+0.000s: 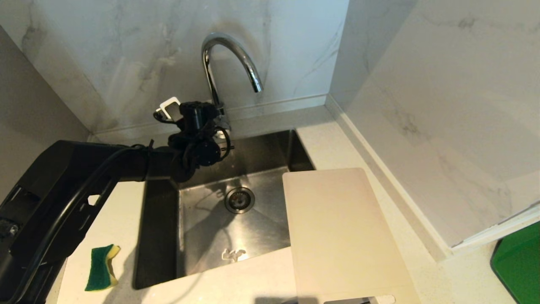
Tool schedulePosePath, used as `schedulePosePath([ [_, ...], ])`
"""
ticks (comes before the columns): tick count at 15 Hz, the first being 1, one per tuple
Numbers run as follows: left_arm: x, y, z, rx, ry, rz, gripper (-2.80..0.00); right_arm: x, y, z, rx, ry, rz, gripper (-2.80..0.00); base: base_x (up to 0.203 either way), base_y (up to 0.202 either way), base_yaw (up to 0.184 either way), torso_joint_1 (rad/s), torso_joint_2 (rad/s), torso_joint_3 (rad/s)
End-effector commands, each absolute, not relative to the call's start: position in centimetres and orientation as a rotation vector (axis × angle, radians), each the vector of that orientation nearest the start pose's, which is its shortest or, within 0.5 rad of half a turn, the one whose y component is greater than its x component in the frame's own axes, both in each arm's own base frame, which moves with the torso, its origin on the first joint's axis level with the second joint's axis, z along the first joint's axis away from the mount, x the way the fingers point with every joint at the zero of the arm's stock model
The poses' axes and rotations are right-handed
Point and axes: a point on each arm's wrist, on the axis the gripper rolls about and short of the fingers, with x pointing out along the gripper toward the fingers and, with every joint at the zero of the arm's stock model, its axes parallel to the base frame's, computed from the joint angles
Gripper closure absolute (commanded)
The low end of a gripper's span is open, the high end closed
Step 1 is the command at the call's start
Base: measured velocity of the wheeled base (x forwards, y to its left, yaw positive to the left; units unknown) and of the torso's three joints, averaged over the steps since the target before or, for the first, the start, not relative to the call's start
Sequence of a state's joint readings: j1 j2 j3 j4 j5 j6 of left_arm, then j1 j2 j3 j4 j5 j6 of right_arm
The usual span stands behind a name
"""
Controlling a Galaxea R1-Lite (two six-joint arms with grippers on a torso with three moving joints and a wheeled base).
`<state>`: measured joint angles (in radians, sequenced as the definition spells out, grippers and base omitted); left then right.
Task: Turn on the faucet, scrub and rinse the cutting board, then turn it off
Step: Turn on the tap
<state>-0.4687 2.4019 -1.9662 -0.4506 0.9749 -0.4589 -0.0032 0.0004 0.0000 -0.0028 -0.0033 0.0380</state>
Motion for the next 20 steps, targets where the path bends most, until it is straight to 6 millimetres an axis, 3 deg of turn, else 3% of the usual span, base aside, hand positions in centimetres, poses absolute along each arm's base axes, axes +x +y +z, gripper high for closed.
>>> schedulePosePath([
  [1,46.7,-20.9,18.1,-0.441,-0.109,0.515,-2.8,-2.3,0.0,7.6,0.038,-0.002,-0.006,0.0,0.0,0.0,0.0,0.0,0.0,0.0],
  [6,47.0,-21.0,17.3,-0.44,-0.105,0.511,-2.8,-2.3,0.0,7.6,0.038,-0.003,-0.006,0.0,0.0,0.0,0.0,0.0,0.0,0.0],
  [16,46.9,-21.1,17.7,-0.454,-0.12,0.5,-2.8,-2.3,0.0,7.6,0.038,-0.003,-0.006,0.0,0.0,0.0,0.0,0.0,0.0,0.0],
  [20,46.0,-22.5,18.2,-0.461,-0.118,0.464,-2.8,-2.3,0.0,7.6,0.038,-0.002,-0.006,0.0,0.0,0.0,0.0,0.0,0.0,0.0],
])
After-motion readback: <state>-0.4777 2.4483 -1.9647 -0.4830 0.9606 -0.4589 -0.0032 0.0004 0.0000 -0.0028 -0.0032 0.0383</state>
